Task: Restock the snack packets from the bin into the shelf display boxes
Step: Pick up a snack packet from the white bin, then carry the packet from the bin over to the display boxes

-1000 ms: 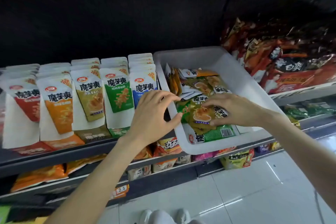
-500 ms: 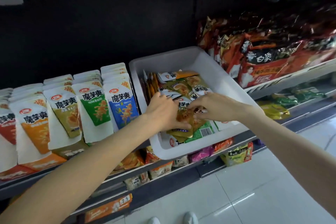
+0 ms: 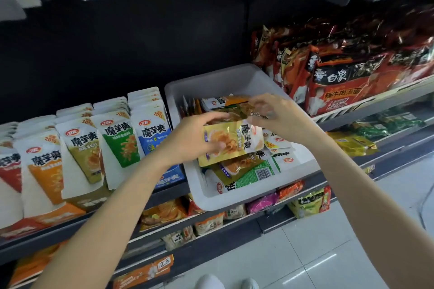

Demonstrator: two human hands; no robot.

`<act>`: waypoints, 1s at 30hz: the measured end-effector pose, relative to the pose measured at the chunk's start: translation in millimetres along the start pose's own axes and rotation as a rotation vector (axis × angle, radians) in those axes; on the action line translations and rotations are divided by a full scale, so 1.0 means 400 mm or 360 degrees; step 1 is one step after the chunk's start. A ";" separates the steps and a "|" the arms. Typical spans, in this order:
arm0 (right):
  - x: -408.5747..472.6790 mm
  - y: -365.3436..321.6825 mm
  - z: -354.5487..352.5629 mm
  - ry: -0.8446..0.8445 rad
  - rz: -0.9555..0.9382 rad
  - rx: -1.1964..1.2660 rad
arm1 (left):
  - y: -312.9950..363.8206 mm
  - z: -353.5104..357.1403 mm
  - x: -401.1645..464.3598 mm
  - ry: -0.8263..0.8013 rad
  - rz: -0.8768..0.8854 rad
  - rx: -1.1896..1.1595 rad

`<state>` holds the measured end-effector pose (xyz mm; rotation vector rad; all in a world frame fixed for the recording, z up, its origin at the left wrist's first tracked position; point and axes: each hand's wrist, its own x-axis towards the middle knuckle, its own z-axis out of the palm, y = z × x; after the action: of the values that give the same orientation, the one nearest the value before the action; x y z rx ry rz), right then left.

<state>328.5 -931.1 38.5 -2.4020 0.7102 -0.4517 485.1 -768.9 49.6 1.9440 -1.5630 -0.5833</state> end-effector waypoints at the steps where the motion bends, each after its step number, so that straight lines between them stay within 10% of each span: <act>1: -0.003 -0.014 -0.001 -0.0007 0.0056 0.0115 | -0.004 -0.020 -0.017 0.0028 -0.0009 -0.0165; 9: -0.019 -0.093 -0.007 -0.0322 0.0196 0.1039 | -0.037 -0.088 -0.095 0.0208 -0.0067 -0.0667; 25: 0.075 -0.363 0.086 -0.0252 -0.0411 0.0629 | -0.148 -0.109 -0.326 0.0775 -0.0032 -0.1208; 30: 0.145 -0.506 0.179 -0.0046 -0.0778 0.0254 | -0.303 -0.131 -0.423 0.1276 -0.0555 -0.0001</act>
<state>485.2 -794.6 117.5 -2.4098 0.0582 -0.6399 569.9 -577.0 4.4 2.0828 -0.7312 0.0895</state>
